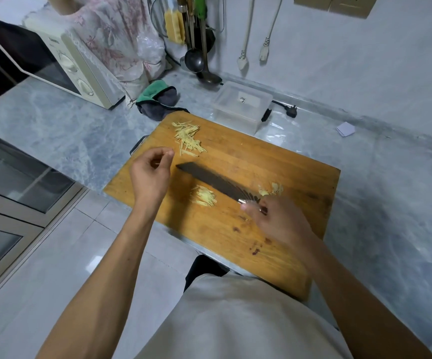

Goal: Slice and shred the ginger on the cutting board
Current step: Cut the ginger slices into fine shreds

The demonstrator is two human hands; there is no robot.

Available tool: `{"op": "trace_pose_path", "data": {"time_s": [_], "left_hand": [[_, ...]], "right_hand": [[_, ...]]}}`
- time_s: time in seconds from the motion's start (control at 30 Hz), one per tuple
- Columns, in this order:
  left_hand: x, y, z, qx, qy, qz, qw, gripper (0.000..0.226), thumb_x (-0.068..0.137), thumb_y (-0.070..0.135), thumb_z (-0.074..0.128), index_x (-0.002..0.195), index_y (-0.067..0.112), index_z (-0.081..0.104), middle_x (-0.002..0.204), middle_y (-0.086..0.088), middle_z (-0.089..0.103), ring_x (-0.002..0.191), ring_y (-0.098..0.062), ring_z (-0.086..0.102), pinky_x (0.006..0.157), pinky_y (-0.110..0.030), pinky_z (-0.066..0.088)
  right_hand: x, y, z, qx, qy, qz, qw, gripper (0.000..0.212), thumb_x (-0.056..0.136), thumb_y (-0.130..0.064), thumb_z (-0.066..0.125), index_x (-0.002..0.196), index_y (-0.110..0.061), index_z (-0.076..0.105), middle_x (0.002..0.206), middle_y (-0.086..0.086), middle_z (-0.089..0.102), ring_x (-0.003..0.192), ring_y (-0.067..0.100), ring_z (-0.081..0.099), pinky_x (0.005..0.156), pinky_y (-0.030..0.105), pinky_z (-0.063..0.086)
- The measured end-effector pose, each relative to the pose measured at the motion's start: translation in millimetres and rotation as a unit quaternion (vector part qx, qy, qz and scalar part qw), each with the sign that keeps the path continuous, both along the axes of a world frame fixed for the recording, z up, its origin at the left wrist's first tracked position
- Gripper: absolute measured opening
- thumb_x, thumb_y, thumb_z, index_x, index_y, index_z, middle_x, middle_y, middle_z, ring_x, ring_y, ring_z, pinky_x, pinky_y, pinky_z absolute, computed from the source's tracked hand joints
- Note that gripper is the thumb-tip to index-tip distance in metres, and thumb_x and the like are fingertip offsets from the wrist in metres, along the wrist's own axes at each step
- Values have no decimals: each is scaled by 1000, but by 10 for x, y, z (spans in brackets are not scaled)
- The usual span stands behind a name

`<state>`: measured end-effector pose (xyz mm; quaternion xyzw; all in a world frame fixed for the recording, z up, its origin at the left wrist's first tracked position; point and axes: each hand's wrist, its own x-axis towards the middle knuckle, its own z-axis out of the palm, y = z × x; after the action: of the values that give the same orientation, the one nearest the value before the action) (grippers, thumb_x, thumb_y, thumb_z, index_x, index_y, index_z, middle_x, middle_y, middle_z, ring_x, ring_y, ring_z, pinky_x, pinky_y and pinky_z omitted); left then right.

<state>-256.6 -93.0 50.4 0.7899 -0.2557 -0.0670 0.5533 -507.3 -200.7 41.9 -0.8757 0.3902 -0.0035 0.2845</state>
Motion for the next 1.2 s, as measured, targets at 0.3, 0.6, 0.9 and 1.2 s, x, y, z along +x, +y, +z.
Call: {"op": "trace_pose_path", "data": {"time_s": [0.3,0.6,0.9,1.2], "left_hand": [[-224,37,-554,242,-24,-175,954,16,90,3,67,94,15,77,105,2,69,88,-1,61,89,-8,46],[-210,-203,-614,374,-27,-295,879,65,83,6,76,141,24,53,139,-8,31,121,-21,46,109,-14,28],[-108,-115,-668,353,-61,-404,842,60,80,33,81,135,23,59,125,-1,38,119,-14,43,100,-7,24],[177,-295,-781,257,-157,-384,873,24,82,7,78,106,11,77,105,-11,57,100,-20,53,94,3,24]], "right_hand": [[221,-188,-59,128,-108,-108,980,61,92,-68,51,64,-14,48,65,25,59,52,21,50,54,44,48],[257,-149,30,188,-127,-140,964,79,93,-68,48,86,9,66,76,24,69,57,32,61,63,50,57],[313,-265,98,181,-106,-140,968,70,100,-59,44,84,4,71,70,13,72,55,17,63,68,41,58],[428,-374,68,189,-106,-151,965,71,98,-64,43,77,-1,70,65,9,70,50,13,62,67,41,58]]}}
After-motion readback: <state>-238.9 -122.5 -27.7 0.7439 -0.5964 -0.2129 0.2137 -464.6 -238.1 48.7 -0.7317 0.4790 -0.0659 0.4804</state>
